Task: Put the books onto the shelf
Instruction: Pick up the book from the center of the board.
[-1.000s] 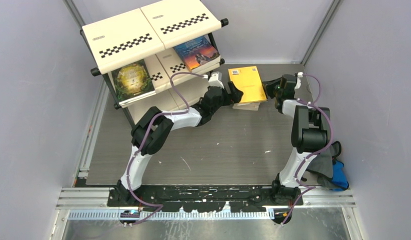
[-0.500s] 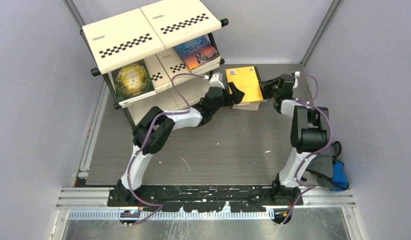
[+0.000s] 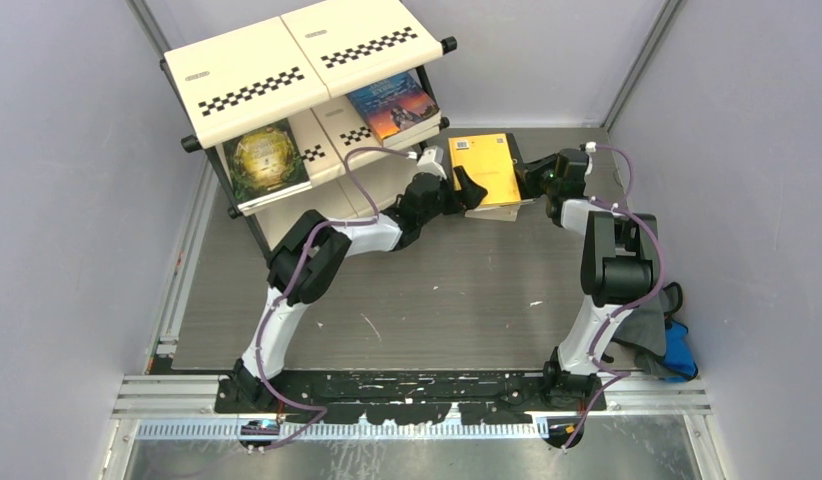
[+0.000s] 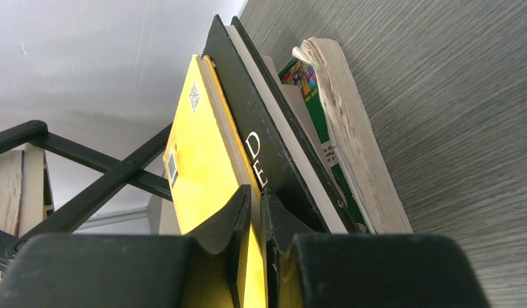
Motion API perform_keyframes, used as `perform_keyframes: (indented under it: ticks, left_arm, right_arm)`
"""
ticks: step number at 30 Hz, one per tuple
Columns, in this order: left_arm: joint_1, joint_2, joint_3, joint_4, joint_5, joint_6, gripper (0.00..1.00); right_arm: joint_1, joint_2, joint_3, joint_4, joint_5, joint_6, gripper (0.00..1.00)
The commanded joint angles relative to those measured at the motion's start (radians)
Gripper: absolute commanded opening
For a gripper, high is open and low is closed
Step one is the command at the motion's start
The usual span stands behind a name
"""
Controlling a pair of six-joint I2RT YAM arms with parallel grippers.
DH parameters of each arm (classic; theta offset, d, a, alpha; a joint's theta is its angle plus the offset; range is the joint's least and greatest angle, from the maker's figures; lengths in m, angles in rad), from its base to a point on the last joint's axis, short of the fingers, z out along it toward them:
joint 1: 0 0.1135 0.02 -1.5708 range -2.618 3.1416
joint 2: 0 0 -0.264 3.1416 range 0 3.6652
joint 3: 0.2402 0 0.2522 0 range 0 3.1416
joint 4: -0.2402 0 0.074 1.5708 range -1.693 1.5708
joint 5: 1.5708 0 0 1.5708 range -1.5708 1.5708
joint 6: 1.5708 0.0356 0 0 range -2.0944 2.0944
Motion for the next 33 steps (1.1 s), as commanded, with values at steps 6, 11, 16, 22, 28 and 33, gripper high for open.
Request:
perform_keyframes:
  ticks: [6, 11, 16, 22, 28, 33]
  left_arm:
    - [0.024, -0.028, -0.044, 0.123, 0.097, -0.036, 0.74]
    - [0.027, -0.044, -0.098, 0.198, 0.096, -0.065, 0.64]
    - [0.027, -0.062, -0.185, 0.296, 0.078, -0.110, 0.57]
    - [0.027, -0.108, -0.269, 0.358, 0.059, -0.127, 0.51]
    - [0.025, -0.138, -0.305, 0.389, 0.017, -0.129, 0.49]
    - [0.024, -0.127, -0.293, 0.402, 0.001, -0.136, 0.61]
  right_arm:
    - [0.009, -0.014, -0.007, 0.032, -0.064, -0.024, 0.18]
    - [0.009, -0.036, -0.034, 0.027, -0.061, -0.033, 0.20]
    - [0.009, -0.053, -0.056, 0.029, -0.061, -0.036, 0.20]
    - [0.010, -0.079, -0.092, 0.034, -0.052, -0.042, 0.21]
    - [0.011, -0.108, -0.117, 0.031, -0.048, -0.042, 0.22]
    - [0.012, -0.110, -0.112, 0.025, -0.052, -0.043, 0.22]
